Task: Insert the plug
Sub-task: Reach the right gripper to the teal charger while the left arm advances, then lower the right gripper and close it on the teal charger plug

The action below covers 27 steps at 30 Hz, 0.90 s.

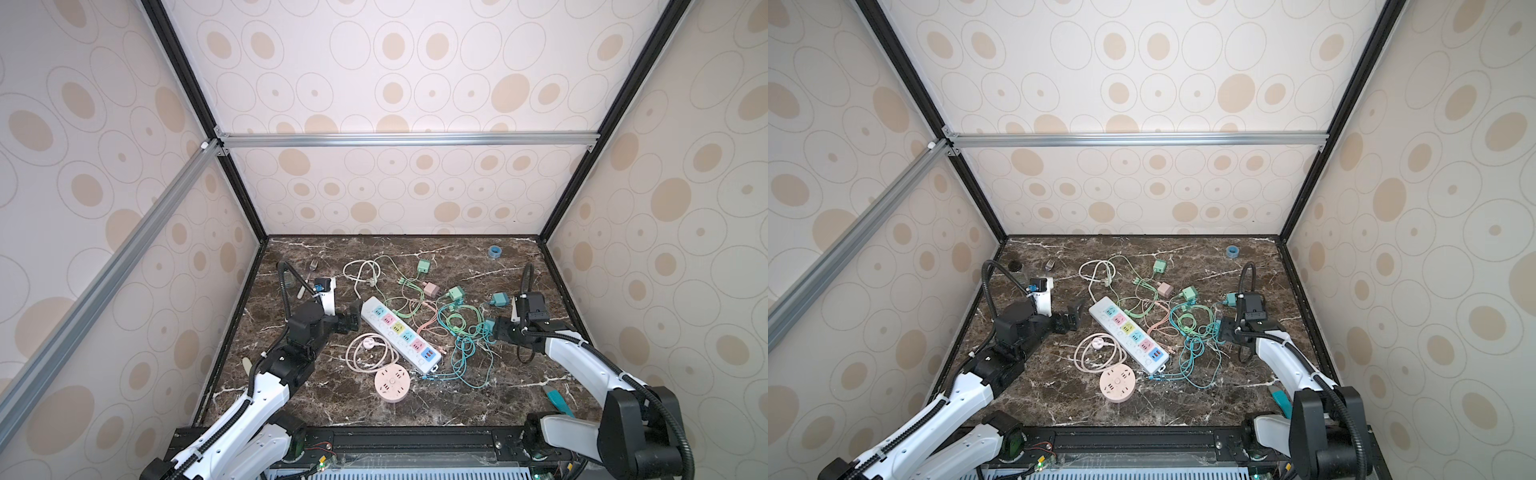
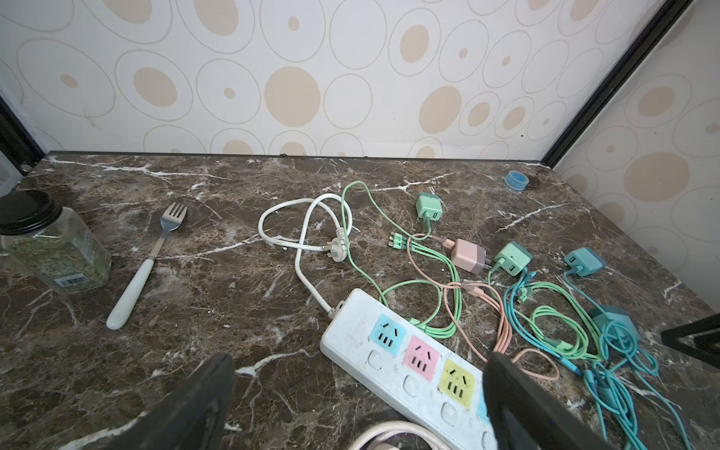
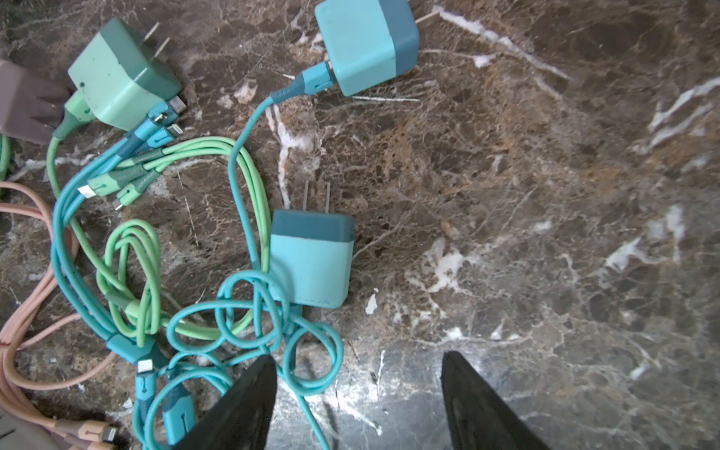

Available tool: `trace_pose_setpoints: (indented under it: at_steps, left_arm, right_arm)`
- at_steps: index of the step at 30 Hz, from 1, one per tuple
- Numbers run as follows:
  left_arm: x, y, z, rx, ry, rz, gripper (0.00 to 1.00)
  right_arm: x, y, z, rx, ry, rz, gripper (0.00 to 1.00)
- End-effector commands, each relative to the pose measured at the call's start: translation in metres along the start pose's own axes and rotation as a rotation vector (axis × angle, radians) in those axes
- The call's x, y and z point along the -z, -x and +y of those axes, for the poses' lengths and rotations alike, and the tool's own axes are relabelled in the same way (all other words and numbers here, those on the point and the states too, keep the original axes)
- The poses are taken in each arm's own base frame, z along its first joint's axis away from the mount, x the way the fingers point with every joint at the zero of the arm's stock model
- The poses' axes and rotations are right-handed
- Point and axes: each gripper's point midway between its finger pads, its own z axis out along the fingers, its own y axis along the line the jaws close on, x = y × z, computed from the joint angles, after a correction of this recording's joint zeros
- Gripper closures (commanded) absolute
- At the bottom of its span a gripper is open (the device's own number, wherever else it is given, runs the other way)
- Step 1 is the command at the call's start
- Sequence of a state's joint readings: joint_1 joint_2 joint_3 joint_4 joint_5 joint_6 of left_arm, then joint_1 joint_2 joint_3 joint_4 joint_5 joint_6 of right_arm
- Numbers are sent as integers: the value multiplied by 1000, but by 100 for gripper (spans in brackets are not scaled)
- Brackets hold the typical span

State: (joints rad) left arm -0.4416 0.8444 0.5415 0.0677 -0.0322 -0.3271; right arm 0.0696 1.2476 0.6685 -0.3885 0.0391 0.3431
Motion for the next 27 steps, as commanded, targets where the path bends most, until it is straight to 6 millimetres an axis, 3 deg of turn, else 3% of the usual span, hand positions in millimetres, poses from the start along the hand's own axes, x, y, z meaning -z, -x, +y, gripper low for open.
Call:
trace_pose_setpoints:
  at_steps: [1,13,27]
  left_arm:
    - [6,8,-7,20,-25,-10,1]
    - [8,6,-6,19,-25,-14,1]
    - [13,9,-4,20,-18,-36,1]
  right_arm:
    - [-3,9,3,2,-2,6,31]
    - [-20,26,6,-11,-23,11,34]
    - [-33,25,12,7,-12,76,38]
